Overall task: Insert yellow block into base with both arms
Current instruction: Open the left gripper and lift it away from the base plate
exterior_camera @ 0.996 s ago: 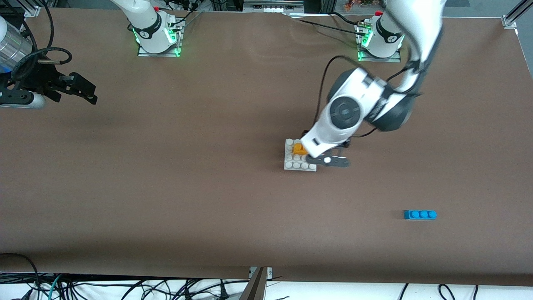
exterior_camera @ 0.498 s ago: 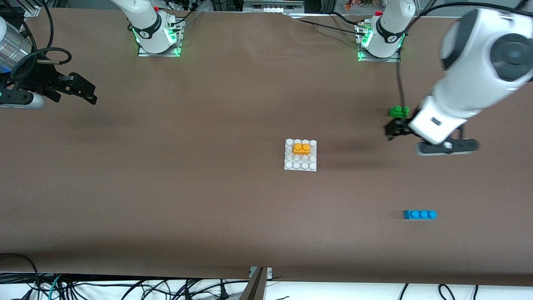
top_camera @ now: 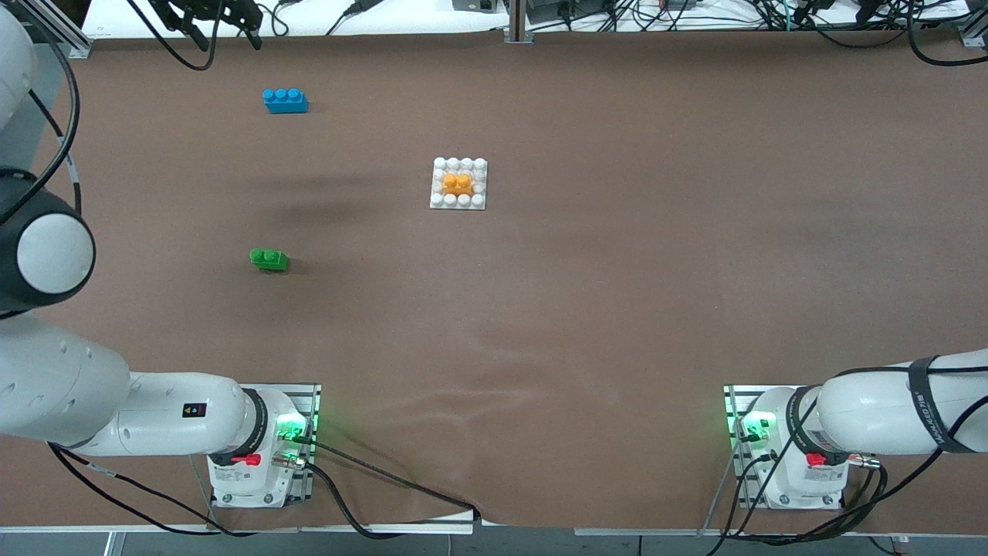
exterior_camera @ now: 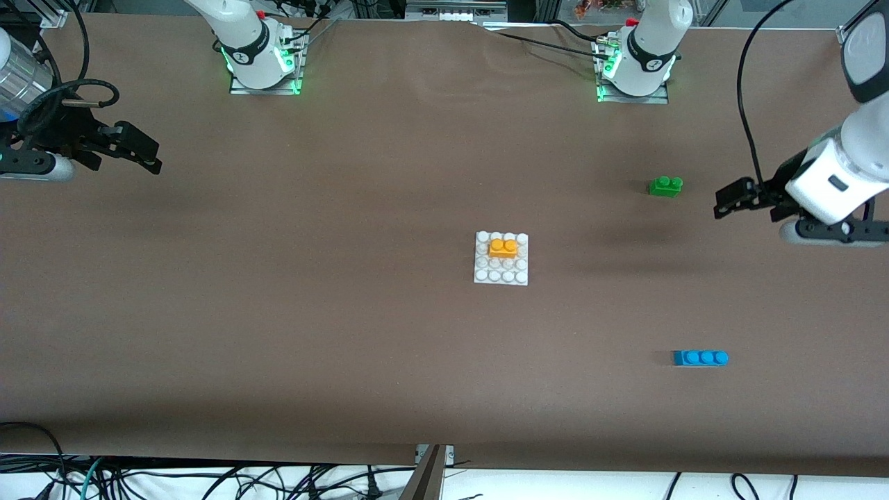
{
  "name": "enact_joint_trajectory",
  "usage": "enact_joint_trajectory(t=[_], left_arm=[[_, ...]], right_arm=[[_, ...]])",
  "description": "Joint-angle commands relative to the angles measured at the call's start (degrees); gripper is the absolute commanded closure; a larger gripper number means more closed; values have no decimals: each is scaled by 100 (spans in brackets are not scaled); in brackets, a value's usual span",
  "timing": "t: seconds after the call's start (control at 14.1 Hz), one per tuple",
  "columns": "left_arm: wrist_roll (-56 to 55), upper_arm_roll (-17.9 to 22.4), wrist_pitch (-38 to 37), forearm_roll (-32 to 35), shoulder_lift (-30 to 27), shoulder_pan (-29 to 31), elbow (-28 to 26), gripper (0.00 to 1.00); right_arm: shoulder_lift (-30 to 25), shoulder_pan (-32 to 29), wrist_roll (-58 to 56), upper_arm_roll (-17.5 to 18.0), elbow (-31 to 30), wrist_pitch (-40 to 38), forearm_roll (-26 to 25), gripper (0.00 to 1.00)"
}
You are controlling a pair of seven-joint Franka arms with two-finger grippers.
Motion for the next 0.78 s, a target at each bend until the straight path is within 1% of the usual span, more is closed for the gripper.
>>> enact_joint_trajectory(t=[0.0, 0.07, 0.14, 0.43, 0.71], left_arm=[[138, 189, 77, 251, -561, -177, -583, 0], [68, 172, 77, 392, -693, -177, -785, 0], [-20, 172, 77, 385, -738, -177, -874, 0], [-55, 163, 77, 517, -721, -283, -831, 0], [-47, 163, 77, 350, -677, -283, -770, 0]], right_arm=[[50, -20, -34, 12, 141, -89, 24, 1], [50, -20, -34, 12, 141, -89, 24, 1], [50, -20, -34, 12, 141, -89, 24, 1], [41, -20, -34, 12, 141, -89, 33, 1], [50, -20, -34, 12, 141, -107, 24, 1]])
